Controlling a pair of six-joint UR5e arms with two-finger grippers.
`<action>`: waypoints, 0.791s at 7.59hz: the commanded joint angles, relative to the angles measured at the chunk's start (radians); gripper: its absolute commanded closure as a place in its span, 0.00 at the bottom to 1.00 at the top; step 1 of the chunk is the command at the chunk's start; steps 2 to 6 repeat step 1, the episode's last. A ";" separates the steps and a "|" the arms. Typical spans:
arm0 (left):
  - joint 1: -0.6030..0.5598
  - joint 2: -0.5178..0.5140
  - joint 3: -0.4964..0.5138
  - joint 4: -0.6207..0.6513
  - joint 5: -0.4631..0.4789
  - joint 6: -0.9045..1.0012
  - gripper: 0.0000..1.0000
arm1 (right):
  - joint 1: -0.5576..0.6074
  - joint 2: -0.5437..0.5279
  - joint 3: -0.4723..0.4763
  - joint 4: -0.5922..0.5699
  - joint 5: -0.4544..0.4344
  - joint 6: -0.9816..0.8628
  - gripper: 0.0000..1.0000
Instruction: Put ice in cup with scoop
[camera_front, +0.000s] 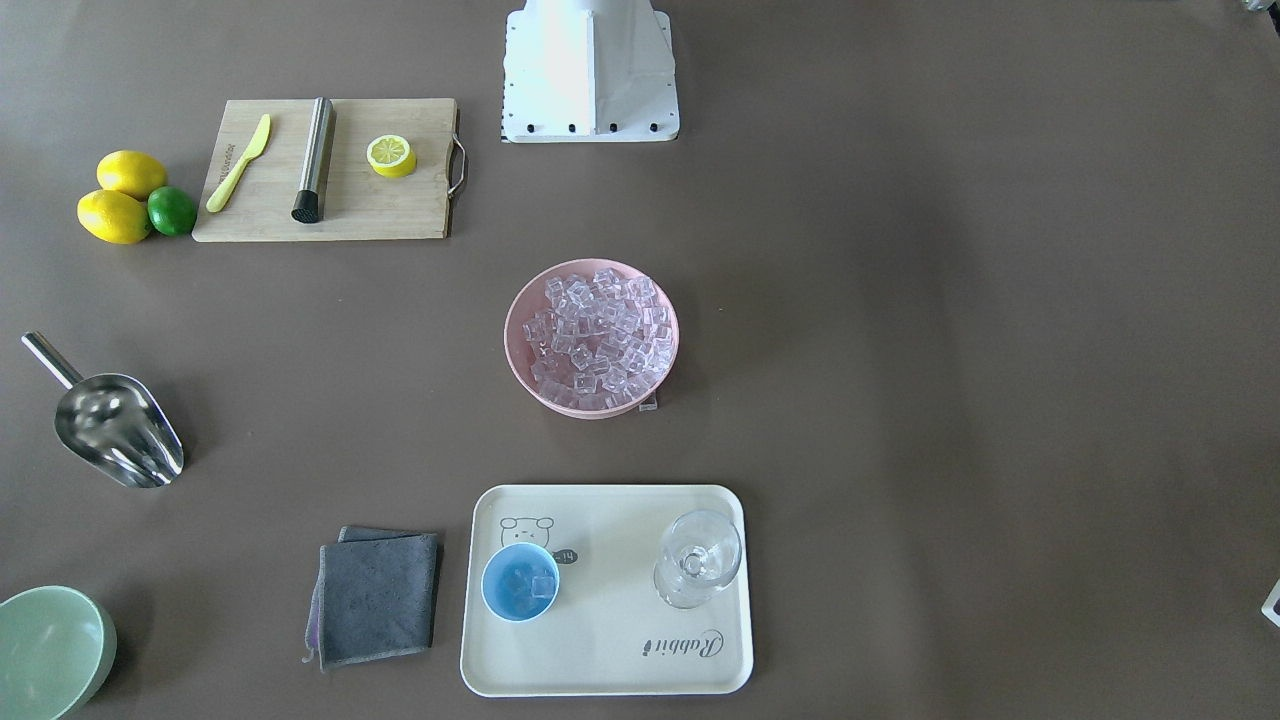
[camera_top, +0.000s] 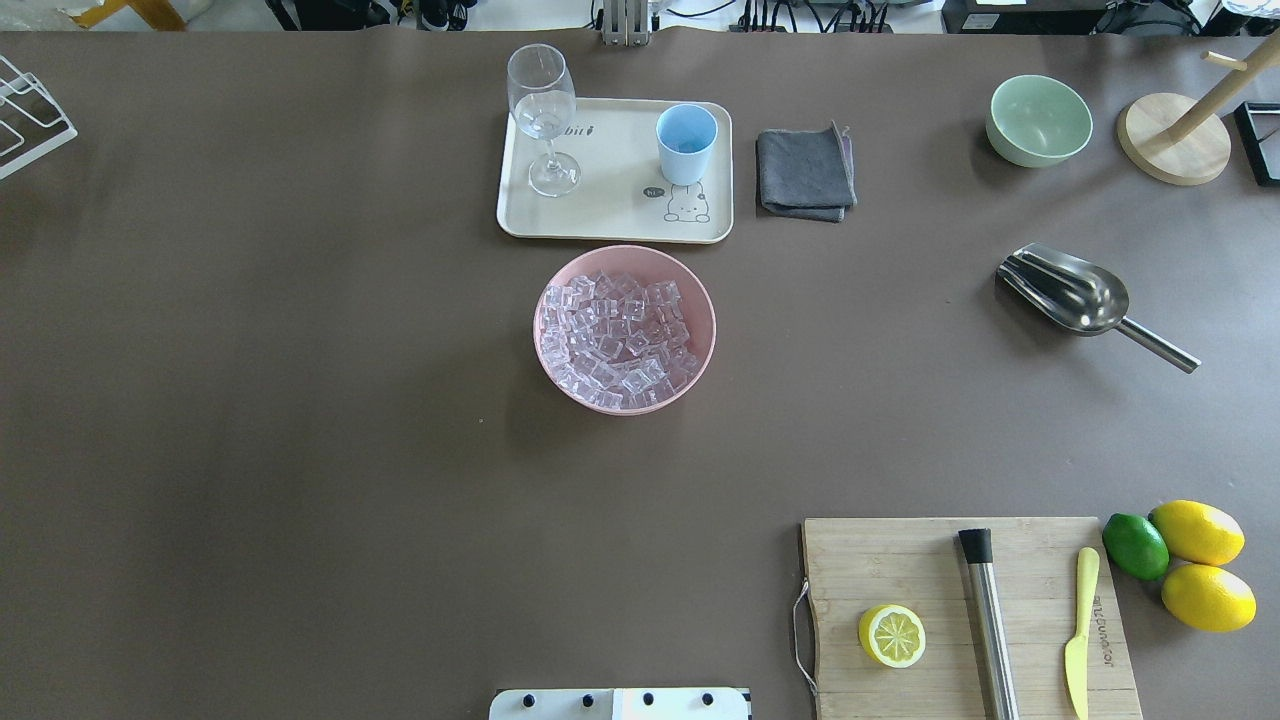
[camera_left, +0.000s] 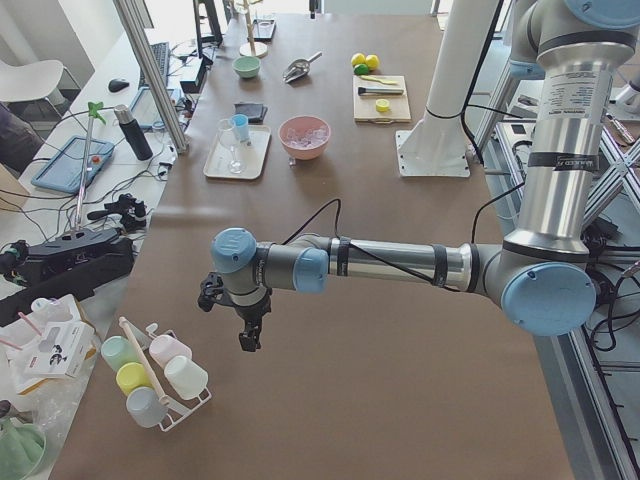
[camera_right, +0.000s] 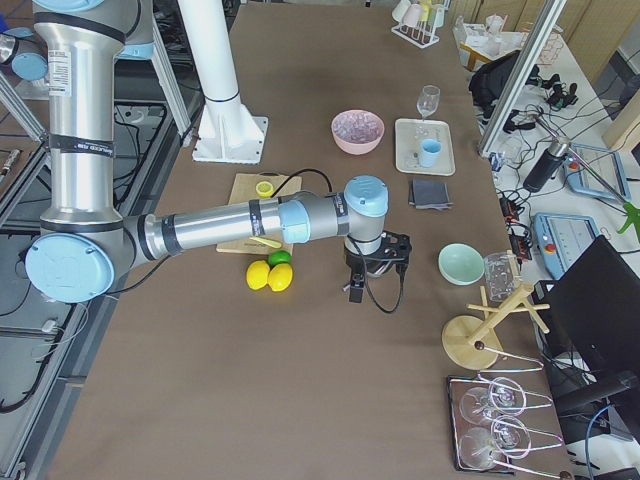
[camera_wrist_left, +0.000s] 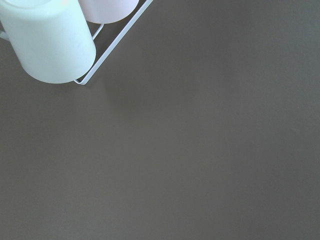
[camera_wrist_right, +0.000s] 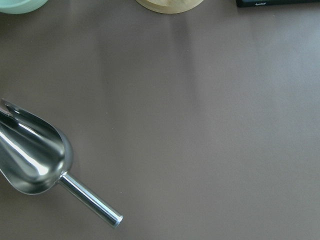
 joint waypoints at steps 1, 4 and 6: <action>0.000 0.000 0.000 0.000 0.000 0.000 0.01 | 0.002 -0.001 0.000 0.000 0.002 -0.003 0.00; 0.000 0.000 0.000 0.000 0.000 0.000 0.01 | 0.002 -0.001 0.000 0.000 0.002 -0.003 0.00; 0.000 0.000 0.000 0.000 0.000 0.000 0.01 | 0.002 -0.001 0.000 0.000 0.002 -0.003 0.00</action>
